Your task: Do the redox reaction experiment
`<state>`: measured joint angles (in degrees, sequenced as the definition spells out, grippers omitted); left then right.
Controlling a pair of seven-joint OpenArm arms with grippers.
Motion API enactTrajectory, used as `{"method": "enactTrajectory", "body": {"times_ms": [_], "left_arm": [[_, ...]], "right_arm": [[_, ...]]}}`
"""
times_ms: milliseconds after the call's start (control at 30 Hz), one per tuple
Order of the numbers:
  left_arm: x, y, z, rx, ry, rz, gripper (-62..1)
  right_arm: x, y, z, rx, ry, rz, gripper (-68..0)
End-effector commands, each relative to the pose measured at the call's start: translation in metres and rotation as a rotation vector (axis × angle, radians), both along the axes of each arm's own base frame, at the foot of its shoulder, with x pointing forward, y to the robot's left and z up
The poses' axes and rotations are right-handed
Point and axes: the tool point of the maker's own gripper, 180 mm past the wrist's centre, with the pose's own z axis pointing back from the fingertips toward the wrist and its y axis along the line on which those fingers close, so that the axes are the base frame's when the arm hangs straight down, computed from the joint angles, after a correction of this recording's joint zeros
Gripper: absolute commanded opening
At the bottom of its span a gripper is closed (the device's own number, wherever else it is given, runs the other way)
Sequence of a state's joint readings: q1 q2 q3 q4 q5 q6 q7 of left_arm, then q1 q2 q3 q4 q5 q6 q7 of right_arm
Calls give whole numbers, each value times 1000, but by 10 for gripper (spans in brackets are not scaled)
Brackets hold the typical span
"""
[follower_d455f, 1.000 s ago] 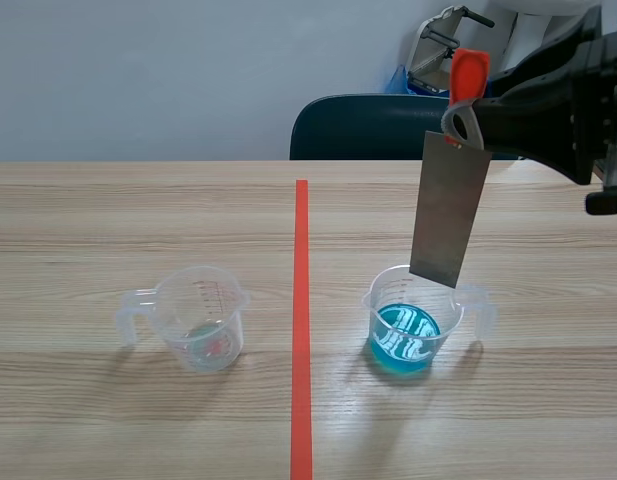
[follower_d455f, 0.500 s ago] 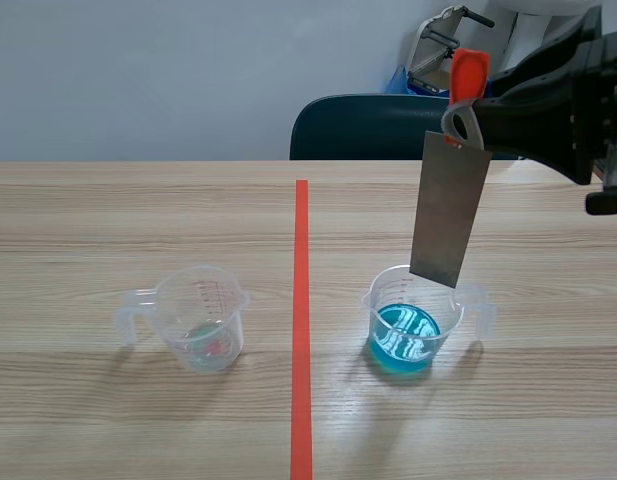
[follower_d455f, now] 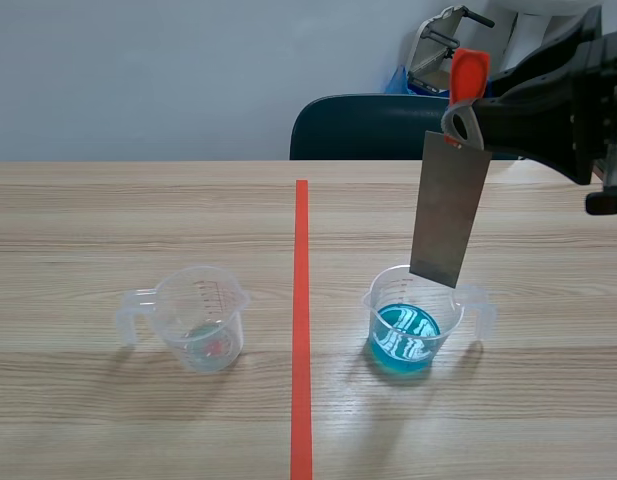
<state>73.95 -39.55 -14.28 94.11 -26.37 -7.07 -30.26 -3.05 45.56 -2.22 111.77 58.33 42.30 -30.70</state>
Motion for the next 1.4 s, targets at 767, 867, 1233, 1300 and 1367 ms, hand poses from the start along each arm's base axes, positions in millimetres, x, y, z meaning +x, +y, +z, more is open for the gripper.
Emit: {"method": "enactTrajectory", "body": {"times_ms": [767, 867, 1233, 1300, 1367], "left_arm": [[48, -43, 36, -158, -169, -152, -550], [64, -62, 46, -200, -215, -214, -550], [136, -133, 71, -263, -320, -363, -554], [148, -147, 75, -264, -327, -381, -554], [154, -164, 76, -269, -325, -416, -554]], "right_arm": [[-2, 3, 11, 6, -33, 23, -669], [-2, 3, 11, 6, -33, 23, -669], [-2, 3, 11, 6, -33, 23, -669], [-2, 3, 12, 8, -33, 24, -669], [-2, 3, 12, 8, -32, 24, -669]]}}
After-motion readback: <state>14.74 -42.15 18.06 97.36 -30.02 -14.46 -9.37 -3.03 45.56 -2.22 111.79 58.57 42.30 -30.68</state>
